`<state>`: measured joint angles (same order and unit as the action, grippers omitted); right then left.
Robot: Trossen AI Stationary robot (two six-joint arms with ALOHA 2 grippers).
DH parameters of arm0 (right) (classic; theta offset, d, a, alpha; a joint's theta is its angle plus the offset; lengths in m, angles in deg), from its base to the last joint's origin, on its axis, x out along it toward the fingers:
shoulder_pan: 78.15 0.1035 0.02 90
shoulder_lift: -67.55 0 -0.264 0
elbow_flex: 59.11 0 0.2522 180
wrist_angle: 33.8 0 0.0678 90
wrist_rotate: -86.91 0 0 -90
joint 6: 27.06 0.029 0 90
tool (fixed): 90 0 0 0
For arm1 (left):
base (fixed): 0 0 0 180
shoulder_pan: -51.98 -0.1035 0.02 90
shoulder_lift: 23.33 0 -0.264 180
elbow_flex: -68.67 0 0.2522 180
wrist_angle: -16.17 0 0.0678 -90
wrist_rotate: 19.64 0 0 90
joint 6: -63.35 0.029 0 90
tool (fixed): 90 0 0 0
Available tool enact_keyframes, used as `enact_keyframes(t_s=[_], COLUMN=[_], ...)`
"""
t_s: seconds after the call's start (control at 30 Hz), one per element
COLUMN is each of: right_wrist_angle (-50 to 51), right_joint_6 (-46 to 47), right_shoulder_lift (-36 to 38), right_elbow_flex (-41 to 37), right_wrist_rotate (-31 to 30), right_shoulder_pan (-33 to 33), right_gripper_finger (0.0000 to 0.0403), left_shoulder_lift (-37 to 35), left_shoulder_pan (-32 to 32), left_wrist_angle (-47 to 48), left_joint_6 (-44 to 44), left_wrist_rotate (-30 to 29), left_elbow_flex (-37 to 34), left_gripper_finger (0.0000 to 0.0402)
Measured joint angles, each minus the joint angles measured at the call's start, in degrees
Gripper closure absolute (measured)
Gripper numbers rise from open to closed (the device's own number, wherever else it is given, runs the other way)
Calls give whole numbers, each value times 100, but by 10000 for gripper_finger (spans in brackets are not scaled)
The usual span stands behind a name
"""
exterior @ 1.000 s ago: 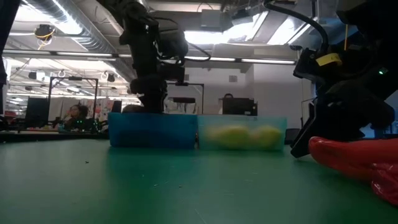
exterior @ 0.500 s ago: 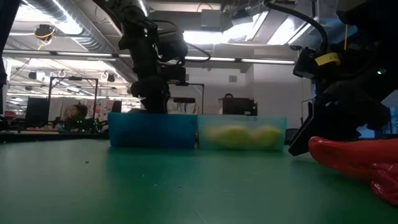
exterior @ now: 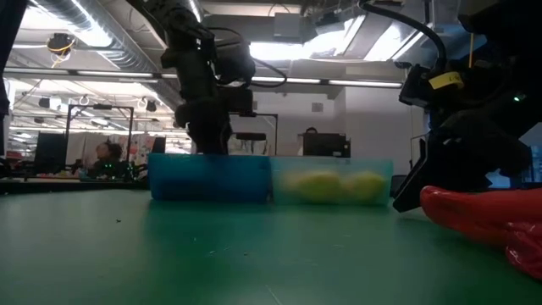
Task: Sort produce into baskets
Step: Put the violet eggplant into the blue bin, then put the red chili pepper into the black bin
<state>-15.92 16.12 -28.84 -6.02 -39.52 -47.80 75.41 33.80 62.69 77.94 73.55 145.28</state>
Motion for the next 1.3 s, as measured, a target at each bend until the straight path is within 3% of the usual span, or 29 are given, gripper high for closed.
enact_keyframes(t_s=[0.23,0.6,0.8,1.0,1.13,1.3], right_wrist_angle=[-11,-279,-708,-927,-1071,-1027], right_joint_6=[0,-28,-332,-561,-912,-1313], right_shoulder_lift=[0,0,1,50,187,472], right_elbow_flex=[0,-2,-2,-2,0,0], right_wrist_rotate=[-1,8,392,899,853,333], right_shoulder_pan=[0,0,2,7,7,0], right_gripper_finger=[123,123,123,123,123,123], left_shoulder_lift=[-73,-982,-1406,-1273,-1004,-298], left_shoulder_pan=[26,535,1470,2640,3212,3744], left_wrist_angle=[251,657,9,-888,-1565,-2694], left_joint_6=[11,-548,-1155,-1213,-1414,-1149], left_wrist_rotate=[-516,-392,-118,-108,-113,-319], left_elbow_flex=[18,784,811,793,787,787], left_gripper_finger=[129,128,128,128,128,128])
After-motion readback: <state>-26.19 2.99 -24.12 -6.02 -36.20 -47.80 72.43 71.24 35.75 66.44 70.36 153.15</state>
